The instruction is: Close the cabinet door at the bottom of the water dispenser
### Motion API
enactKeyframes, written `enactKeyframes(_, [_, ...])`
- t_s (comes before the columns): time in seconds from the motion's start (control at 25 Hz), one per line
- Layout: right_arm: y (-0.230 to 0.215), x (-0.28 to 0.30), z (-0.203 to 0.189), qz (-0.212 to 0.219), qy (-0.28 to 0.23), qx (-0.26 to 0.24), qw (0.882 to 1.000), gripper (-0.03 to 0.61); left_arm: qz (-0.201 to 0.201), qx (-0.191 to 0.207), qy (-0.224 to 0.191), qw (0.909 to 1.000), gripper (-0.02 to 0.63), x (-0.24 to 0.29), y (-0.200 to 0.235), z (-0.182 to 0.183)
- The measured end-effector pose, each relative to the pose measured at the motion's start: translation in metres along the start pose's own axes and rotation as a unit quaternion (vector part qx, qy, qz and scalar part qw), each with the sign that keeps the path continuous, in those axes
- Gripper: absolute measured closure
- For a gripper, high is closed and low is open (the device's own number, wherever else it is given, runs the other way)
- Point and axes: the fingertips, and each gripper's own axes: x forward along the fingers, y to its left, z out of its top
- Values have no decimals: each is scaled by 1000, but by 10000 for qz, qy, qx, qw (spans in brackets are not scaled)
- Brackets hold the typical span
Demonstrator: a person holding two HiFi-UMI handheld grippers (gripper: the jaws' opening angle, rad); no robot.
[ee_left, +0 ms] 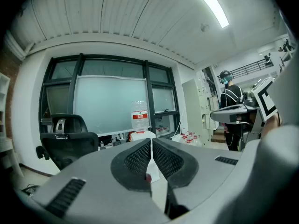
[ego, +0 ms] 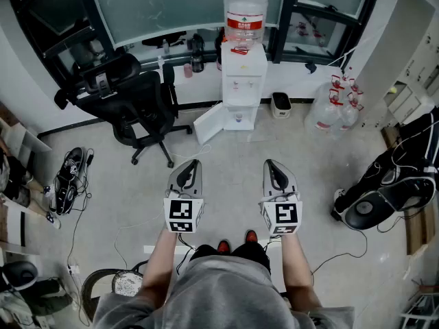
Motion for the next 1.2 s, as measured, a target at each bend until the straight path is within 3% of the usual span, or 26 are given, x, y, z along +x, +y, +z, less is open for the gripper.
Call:
enactKeyframes(0.72, [-16,62,0,14,-51,6,10000,566,76,44,-59,9999,581,50,27,9])
enactKeyframes(1.2, [-88,191,-20,223,29,36,9997,566,182,-12,62,9998,581,188,45,15])
